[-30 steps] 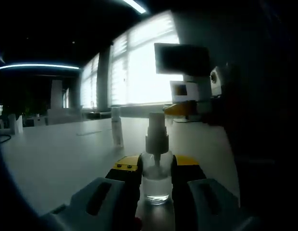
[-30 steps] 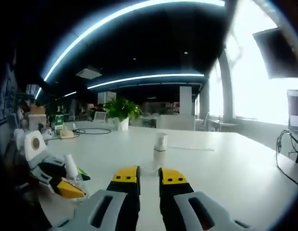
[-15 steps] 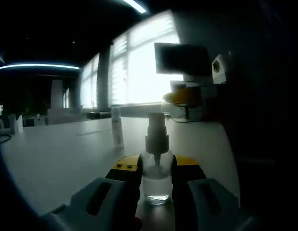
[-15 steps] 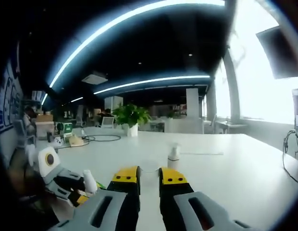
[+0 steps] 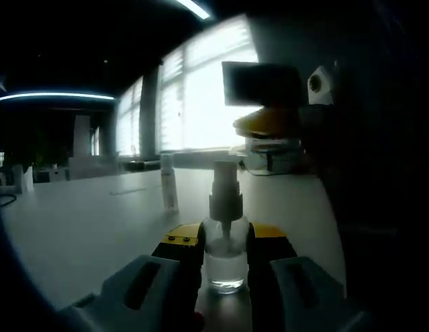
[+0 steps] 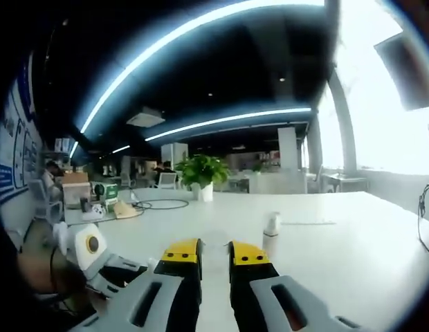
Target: Clamp pump bottle remove cover press pump head put on cover
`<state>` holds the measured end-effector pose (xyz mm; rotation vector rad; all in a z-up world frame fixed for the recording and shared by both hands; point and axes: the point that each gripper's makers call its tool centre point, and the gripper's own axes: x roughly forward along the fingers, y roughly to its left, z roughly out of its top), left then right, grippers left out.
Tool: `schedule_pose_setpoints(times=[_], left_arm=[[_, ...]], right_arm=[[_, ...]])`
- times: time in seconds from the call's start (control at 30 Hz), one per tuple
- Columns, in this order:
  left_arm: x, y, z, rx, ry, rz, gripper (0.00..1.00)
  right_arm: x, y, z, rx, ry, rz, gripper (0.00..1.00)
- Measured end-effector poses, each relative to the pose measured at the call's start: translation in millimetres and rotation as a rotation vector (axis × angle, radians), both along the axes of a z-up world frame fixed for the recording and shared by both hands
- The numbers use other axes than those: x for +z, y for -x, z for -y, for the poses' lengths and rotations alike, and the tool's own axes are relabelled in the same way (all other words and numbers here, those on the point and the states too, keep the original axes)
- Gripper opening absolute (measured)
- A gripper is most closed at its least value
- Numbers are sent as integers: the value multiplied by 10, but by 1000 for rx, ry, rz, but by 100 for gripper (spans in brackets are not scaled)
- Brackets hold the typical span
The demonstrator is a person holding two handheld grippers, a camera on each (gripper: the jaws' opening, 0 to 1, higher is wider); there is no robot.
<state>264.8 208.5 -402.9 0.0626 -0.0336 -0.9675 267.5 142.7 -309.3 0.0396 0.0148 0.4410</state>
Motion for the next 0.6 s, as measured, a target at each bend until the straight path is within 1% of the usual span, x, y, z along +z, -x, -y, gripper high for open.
schedule_pose_setpoints(times=[0.2,0.3,0.47,0.6], left_arm=[[2,8,5,2,0,-2,15],[-6,-9,-7,2,0,-2,15],[-3,-3,-1,2,0,-2,15],[2,9,9,1,-1,-2,15]], right_arm=[[117,67,-131,34,4,14,10],[147,95,-197,50,5,16,10],[160,127,-302,82,7,12,10],[142,125,-341,95,7,12,10]])
